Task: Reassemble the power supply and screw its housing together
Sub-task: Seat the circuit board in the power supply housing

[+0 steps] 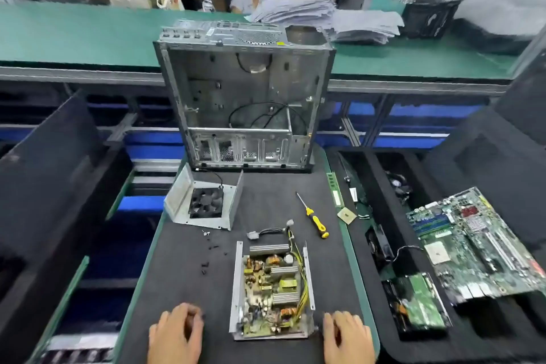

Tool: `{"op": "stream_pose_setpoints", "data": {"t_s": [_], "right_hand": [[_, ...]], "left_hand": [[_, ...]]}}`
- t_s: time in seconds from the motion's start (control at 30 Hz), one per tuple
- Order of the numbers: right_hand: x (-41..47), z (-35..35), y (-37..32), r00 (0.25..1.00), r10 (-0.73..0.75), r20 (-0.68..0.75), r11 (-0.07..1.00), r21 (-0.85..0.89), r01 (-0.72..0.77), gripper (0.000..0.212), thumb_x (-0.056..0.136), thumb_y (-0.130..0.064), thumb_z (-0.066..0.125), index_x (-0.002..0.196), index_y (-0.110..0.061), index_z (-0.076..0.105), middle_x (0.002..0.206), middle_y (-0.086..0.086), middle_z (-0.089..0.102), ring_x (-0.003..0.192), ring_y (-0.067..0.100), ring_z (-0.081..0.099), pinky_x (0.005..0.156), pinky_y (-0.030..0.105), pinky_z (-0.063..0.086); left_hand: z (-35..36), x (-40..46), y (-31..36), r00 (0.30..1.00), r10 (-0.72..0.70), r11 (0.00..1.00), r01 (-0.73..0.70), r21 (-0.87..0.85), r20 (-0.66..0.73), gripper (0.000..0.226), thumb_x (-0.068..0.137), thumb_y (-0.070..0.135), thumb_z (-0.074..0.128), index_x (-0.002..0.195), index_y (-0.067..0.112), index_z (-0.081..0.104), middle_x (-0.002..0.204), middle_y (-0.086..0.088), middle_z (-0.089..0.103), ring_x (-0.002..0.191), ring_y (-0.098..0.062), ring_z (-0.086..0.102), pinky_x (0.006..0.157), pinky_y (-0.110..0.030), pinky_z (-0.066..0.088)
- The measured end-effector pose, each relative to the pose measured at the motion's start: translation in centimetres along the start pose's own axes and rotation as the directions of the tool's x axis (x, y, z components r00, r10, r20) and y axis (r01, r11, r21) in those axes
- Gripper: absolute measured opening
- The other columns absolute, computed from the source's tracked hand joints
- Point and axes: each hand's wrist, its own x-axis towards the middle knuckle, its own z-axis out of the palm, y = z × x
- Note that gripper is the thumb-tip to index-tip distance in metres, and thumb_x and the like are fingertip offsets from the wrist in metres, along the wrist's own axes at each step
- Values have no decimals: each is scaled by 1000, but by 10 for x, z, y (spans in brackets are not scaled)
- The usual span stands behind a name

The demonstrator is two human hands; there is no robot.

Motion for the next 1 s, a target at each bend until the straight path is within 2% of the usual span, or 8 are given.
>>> {"op": "stream_pose_setpoints", "data": {"t_s": [0.1, 0.23, 0.3, 0.4, 0.53, 0.6, 0.73, 1.0], "right_hand": [[8, -9, -7, 982, 144, 121, 934, 310, -175, 27, 103, -27, 57, 77, -36, 62, 77, -9, 70, 75, 17, 59, 70, 27, 42], [30, -29, -43, 950, 134, 282, 703, 648, -292, 30, 102, -47, 41, 126, -42, 60, 111, -16, 68, 101, 5, 65, 90, 32, 51], [37, -30, -60, 932, 71, 355, 638, 702, -316, 40, 96, -59, 43, 134, -50, 49, 118, -30, 62, 103, -11, 62, 91, 24, 47], [41, -26, -80, 911, 32, 411, 639, 692, -335, 36, 104, -54, 44, 139, -59, 41, 122, -49, 48, 109, -29, 46, 89, 13, 35], [44, -19, -91, 909, 76, 410, 630, 687, -363, 39, 109, -41, 37, 148, -48, 38, 140, -30, 43, 128, -8, 39, 92, 13, 32], [44, -17, -90, 906, 88, 415, 621, 688, -376, 39, 110, -38, 36, 148, -48, 38, 141, -30, 42, 129, -9, 39, 94, 14, 33], [44, -14, -83, 897, 98, 430, 630, 671, -391, 36, 109, -41, 38, 141, -57, 41, 131, -43, 43, 114, -29, 38, 85, 8, 35], [44, -6, -77, 881, 138, 453, 657, 624, -423, 42, 104, -56, 41, 146, -49, 43, 140, -27, 49, 124, -6, 45, 88, 17, 36]], "left_hand": [[0, 5, 12, 987, -67, 945, 110, -308, 146, 15, 100, 24, 60, 87, 28, 66, 80, 1, 70, 78, -19, 65, 84, -39, 49], [-3, 2, 46, 940, 47, 868, 128, -481, 337, 20, 97, 51, 50, 112, 41, 60, 103, 13, 70, 93, 1, 65, 79, -24, 51], [-2, 0, 54, 922, 129, 907, 40, -420, 366, 31, 89, 58, 57, 117, 47, 51, 107, 17, 66, 94, 12, 60, 75, -15, 47], [-5, -1, 61, 928, 172, 940, -54, -338, 331, 43, 94, 36, 67, 131, 38, 46, 109, 12, 64, 92, 7, 61, 69, -16, 50], [-16, -1, 64, 927, 341, 940, -334, -68, 155, 46, 94, 41, 65, 135, 39, 43, 120, 21, 50, 110, 1, 51, 92, -27, 47], [-16, 2, 80, 845, 530, 846, -533, 30, 75, 49, 92, 37, 68, 136, 33, 46, 122, 17, 49, 111, -6, 47, 92, -28, 41], [5, 27, 122, 672, 706, 643, -741, 193, 226, 51, 90, 21, 65, 139, 21, 49, 130, 4, 53, 119, -19, 50, 99, -32, 40], [29, 89, 156, 611, 558, 534, -782, 321, 561, 33, 93, 13, 51, 124, 20, 59, 122, -4, 68, 112, -30, 64, 86, -41, 53]]}}
